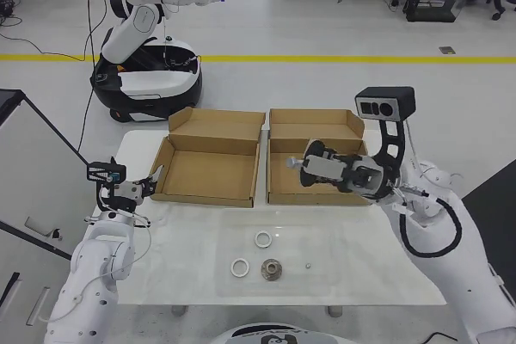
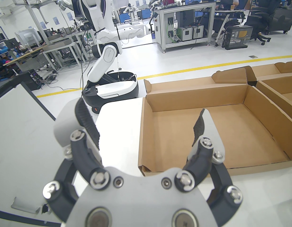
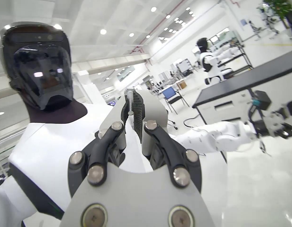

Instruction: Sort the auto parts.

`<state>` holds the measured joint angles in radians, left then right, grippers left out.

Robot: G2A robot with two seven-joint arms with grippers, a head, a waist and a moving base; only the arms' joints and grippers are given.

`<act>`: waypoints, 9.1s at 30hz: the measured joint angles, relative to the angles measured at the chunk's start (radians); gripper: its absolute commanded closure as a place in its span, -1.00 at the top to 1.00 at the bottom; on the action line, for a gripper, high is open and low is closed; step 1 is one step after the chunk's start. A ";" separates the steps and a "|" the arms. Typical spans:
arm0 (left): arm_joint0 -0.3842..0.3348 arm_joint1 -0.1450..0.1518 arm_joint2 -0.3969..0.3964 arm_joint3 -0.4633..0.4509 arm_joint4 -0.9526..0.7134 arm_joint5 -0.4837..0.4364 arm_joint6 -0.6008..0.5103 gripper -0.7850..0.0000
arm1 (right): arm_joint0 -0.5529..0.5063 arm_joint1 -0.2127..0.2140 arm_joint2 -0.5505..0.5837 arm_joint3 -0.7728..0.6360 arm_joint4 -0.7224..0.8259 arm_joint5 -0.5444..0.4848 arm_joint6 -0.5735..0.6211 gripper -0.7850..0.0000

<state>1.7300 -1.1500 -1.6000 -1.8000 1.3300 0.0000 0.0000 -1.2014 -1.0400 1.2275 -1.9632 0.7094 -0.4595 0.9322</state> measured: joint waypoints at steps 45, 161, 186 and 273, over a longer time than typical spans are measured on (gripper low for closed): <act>0.000 0.000 0.000 0.000 0.000 0.000 0.000 1.00 | 0.684 0.031 -0.245 0.492 -1.179 0.347 0.486 -1.00; 0.000 0.000 0.000 0.000 0.000 0.000 0.000 1.00 | 0.687 -0.137 -0.518 0.817 -1.496 0.209 0.553 1.00; 0.000 0.000 0.000 0.000 0.000 0.000 0.000 1.00 | 0.401 0.172 -0.428 -0.047 -1.315 0.196 0.604 1.00; 0.000 0.000 0.000 0.000 0.000 0.000 0.000 1.00 | 0.775 0.206 -1.058 -0.021 -1.008 0.142 0.570 0.00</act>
<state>1.7300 -1.1500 -1.6000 -1.8000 1.3300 0.0000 0.0000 -0.4268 -0.8339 0.1700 -1.9840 -0.2981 -0.3179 1.5023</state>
